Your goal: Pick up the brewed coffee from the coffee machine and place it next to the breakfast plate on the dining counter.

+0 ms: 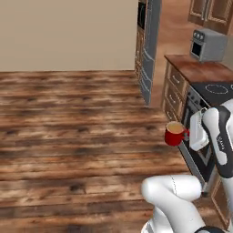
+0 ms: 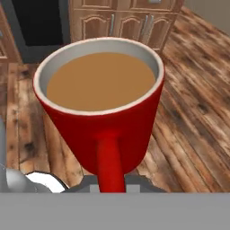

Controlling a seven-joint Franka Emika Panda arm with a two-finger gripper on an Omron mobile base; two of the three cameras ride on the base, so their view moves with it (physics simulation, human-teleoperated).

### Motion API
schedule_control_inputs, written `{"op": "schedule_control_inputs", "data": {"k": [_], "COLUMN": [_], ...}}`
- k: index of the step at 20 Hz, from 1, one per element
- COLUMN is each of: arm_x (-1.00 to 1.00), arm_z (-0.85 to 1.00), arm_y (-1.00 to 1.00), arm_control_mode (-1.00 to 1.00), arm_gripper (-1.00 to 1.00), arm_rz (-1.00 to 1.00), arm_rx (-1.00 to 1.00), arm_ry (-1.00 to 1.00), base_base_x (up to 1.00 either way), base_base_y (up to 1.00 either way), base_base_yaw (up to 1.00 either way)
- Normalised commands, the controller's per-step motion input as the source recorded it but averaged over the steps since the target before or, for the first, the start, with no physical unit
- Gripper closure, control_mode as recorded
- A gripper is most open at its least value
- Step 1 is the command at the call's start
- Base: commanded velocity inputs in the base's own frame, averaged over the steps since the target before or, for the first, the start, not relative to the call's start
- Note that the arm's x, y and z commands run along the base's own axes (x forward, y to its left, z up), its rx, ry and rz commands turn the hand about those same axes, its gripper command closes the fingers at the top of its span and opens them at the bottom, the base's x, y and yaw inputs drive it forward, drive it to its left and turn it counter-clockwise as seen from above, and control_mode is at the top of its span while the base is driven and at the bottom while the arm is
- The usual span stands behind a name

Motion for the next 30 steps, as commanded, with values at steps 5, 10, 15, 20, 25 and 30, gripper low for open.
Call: {"op": "schedule_control_inputs", "data": {"k": [5, 10, 15, 20, 25, 30], "arm_x": [0.00, 0.00, 0.00, 0.00, 0.00, 0.00], "arm_z": [0.00, 0.00, 0.00, 0.00, 0.00, 0.00], "arm_y": [0.00, 0.00, 0.00, 0.00, 0.00, 0.00], "arm_control_mode": [1.00, 1.00, 1.00, 1.00, 1.00, 1.00], "arm_gripper": [1.00, 1.00, 1.00, 1.00, 1.00, 1.00], "arm_rz": [0.00, 0.00, 0.00, 0.00, 0.00, 0.00], "arm_rx": [0.00, 0.00, 0.00, 0.00, 0.00, 0.00], "arm_ry": [0.00, 0.00, 0.00, 0.00, 0.00, 0.00], "base_base_x": [0.67, 0.78, 0.98, 1.00, 1.00, 1.00], "base_base_y": [0.36, 0.47, 0.35, -0.02, -0.25, -0.51], "base_base_yaw": [0.64, 0.58, 0.47, 0.20, 0.04, 0.01]}}
